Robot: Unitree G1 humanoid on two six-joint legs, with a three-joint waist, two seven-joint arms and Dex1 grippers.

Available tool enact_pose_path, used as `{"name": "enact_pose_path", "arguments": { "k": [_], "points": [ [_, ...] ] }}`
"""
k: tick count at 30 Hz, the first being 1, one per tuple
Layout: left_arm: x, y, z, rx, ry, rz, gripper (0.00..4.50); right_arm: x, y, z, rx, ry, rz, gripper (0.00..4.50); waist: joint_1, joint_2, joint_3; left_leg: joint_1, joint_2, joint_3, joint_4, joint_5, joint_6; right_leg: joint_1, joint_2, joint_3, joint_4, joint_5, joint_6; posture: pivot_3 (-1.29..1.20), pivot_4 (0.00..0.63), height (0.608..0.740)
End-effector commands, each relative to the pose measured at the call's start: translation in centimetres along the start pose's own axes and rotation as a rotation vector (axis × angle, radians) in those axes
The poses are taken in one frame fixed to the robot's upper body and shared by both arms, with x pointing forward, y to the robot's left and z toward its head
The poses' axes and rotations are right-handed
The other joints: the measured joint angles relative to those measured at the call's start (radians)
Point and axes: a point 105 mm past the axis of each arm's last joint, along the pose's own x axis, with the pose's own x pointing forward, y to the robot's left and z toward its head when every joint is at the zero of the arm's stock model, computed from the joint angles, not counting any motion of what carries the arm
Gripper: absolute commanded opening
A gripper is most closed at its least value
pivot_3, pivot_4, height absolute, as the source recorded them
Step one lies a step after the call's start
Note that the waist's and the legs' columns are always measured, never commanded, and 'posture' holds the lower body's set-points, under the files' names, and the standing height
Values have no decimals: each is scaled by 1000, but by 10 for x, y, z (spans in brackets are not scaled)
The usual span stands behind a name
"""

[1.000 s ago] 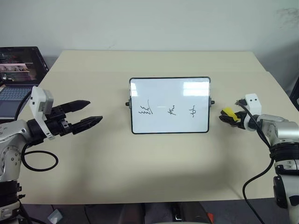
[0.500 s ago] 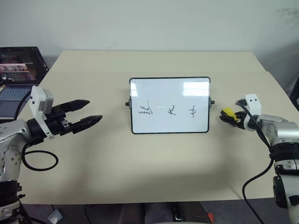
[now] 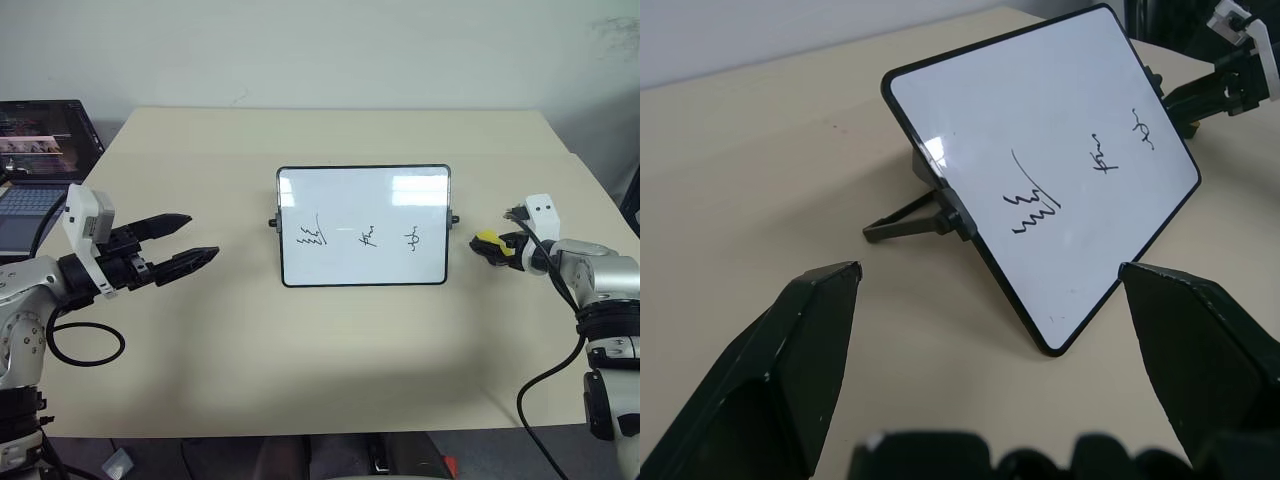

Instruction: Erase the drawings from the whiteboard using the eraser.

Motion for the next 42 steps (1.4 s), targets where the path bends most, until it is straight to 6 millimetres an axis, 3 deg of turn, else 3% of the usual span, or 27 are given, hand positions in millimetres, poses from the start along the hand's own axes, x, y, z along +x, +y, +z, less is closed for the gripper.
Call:
{"name": "enact_pose_path", "arguments": {
  "k": [1,9,14,19,22,25,28,32,35,42],
  "points": [
    [-1,-3,15,55,-27,-4,4500,-6,-7,14,-24,-47,-20,3721,0,0,0,0,0,0,0,0,0,0,0,0,0,0,0,0,150,740],
    [0,-4,16,55,-25,-5,4500,-3,-7,10,-24,-37,-20,1177,0,0,0,0,0,0,0,0,0,0,0,0,0,0,0,0,150,740],
    [-1,-4,16,54,-25,-3,4500,-3,-6,10,-29,-41,-17,1143,0,0,0,0,0,0,0,0,0,0,0,0,0,0,0,0,150,740],
    [-1,-3,19,61,-30,0,4500,-11,-9,25,-48,-91,-29,1142,0,0,0,0,0,0,0,0,0,0,0,0,0,0,0,0,150,740],
    [-2,-2,21,64,-32,2,4500,-23,-11,38,-86,-138,-49,1141,0,0,0,0,0,0,0,0,0,0,0,0,0,0,0,0,150,740],
    [-4,-2,23,64,-35,-9,4500,-46,-20,62,-135,-217,-119,1141,1,1,0,0,0,0,0,0,0,0,0,0,0,0,0,0,150,740],
    [-5,-3,29,36,-78,-28,4500,-70,-16,92,-191,-309,-146,1140,1,1,0,-1,0,0,0,0,0,-1,0,0,0,0,0,0,150,740],
    [-4,-4,27,24,-65,-53,4500,-87,-1,128,-286,-400,-144,1140,-3,1,0,0,0,0,0,0,0,-1,0,0,0,-1,2,0,150,740],
    [-3,-4,26,23,-56,-64,4500,-95,24,154,-361,-475,-89,1122,-7,2,1,1,0,2,0,0,0,-1,0,2,1,-1,2,0,150,740],
    [-4,-7,16,14,-3,-89,4500,-103,83,178,-484,-604,101,1122,-3,1,1,1,1,1,0,0,0,-1,1,2,0,-1,1,0,150,740]
  ]
}}
